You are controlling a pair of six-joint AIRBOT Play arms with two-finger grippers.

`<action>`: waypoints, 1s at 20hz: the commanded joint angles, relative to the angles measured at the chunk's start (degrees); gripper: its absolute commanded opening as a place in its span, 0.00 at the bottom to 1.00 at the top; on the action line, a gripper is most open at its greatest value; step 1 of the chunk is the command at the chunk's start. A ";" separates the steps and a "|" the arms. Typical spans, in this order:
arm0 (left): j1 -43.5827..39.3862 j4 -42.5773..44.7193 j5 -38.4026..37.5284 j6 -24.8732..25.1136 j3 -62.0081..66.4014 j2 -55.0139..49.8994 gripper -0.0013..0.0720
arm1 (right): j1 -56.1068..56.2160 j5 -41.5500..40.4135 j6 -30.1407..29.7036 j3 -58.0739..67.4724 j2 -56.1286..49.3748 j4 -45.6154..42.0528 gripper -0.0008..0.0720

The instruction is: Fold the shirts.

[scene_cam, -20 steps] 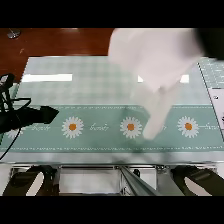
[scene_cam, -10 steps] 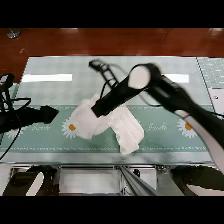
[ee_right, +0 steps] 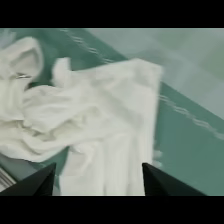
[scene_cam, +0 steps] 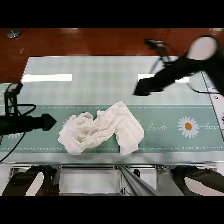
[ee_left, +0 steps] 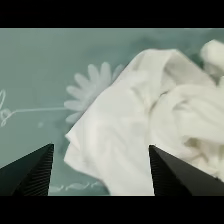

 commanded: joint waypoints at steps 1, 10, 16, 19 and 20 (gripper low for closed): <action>2.43 -1.18 -6.75 -2.60 -6.62 -4.57 0.97 | -15.67 -3.21 4.85 -19.17 15.65 -4.85 0.86; 2.56 -16.68 3.52 3.76 -13.38 -19.19 0.97 | -13.75 -10.14 5.46 -54.86 27.78 4.85 0.86; 2.56 -31.54 10.29 15.63 -12.63 -22.08 0.05 | -1.92 -15.41 9.62 -56.00 21.84 8.13 0.86; 2.56 -35.47 10.08 17.51 -11.13 -22.03 0.05 | 4.15 -20.55 9.11 -56.00 15.69 14.75 0.86; 2.56 -35.52 10.03 17.68 -10.71 -22.03 0.05 | 5.84 -22.95 7.91 -55.95 13.90 18.12 0.86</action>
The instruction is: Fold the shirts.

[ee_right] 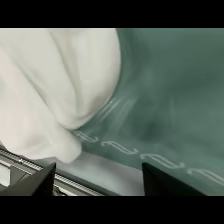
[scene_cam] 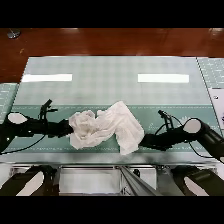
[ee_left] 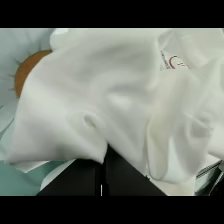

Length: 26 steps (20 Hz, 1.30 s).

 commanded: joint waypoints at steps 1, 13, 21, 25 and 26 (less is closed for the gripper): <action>0.02 -4.83 0.61 3.85 1.27 -0.28 0.05 | 6.64 -7.72 -1.92 -0.09 -6.12 10.16 0.86; 0.15 -7.34 -2.36 3.85 22.05 4.02 0.05 | 6.75 0.61 -7.67 31.71 -12.79 4.55 0.05; 3.69 -9.35 4.68 1.22 73.81 6.49 0.05 | -6.78 22.27 -3.98 100.43 -10.16 -11.04 0.05; 12.09 -1.33 4.59 -3.45 88.63 9.33 0.05 | -6.78 25.05 -4.37 104.41 -1.22 -14.40 0.05; 14.27 2.36 4.57 -4.44 90.51 10.82 0.05 | -6.78 25.51 -4.35 103.10 1.51 -17.05 0.05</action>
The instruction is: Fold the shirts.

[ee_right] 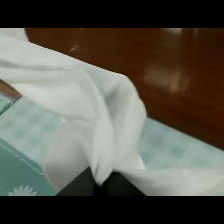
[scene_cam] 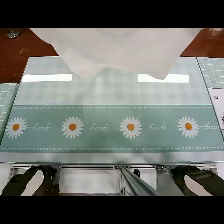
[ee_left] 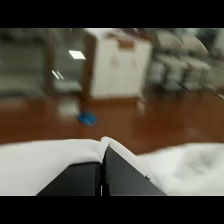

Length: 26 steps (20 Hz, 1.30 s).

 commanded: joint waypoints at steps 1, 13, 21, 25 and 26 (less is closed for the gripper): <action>6.78 10.56 0.55 -3.63 10.51 4.17 0.05 | -0.57 3.93 0.17 2.56 8.52 -8.79 0.05; -11.30 33.27 -10.12 -3.65 0.04 12.37 0.05 | -0.57 14.40 4.63 -16.44 20.35 -12.33 0.05; -11.30 27.76 -0.83 -4.63 -22.34 -0.63 0.05 | -0.57 -4.92 4.07 -51.84 15.43 -12.50 0.05; -11.37 27.04 7.15 -4.72 -23.50 -12.98 0.05 | -1.81 -20.46 4.63 -53.94 -1.16 -13.75 0.05; -11.37 26.27 8.87 -5.09 -23.50 -15.89 0.05 | -3.10 -23.43 4.55 -52.33 -6.49 -11.02 0.05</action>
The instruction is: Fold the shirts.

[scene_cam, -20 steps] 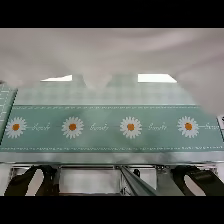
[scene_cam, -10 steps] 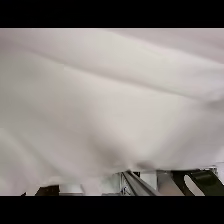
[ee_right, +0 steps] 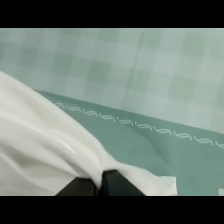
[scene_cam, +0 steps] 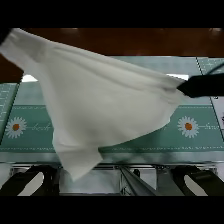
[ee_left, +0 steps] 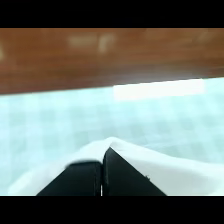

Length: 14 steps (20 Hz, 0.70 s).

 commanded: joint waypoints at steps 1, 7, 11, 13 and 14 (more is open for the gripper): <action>-0.09 -2.27 7.69 -1.18 -1.51 -10.03 0.05 | -2.78 -13.75 -0.44 0.96 -15.69 5.27 0.05; -2.27 -10.54 8.98 -2.51 -1.53 -20.76 0.06 | -4.94 -18.64 -3.61 19.30 -41.20 23.87 0.05; -1.70 -5.35 2.27 -4.20 -1.36 -21.68 0.98 | -9.86 -9.99 -4.68 25.11 -45.18 30.27 0.87; 1.01 1.09 -8.94 -4.31 -1.18 -21.73 0.97 | -14.91 0.35 -7.98 25.90 -43.28 27.39 0.87; 3.06 3.67 -14.58 -4.09 -1.97 -21.75 0.97 | -17.79 6.75 -8.52 25.90 -42.01 23.02 0.87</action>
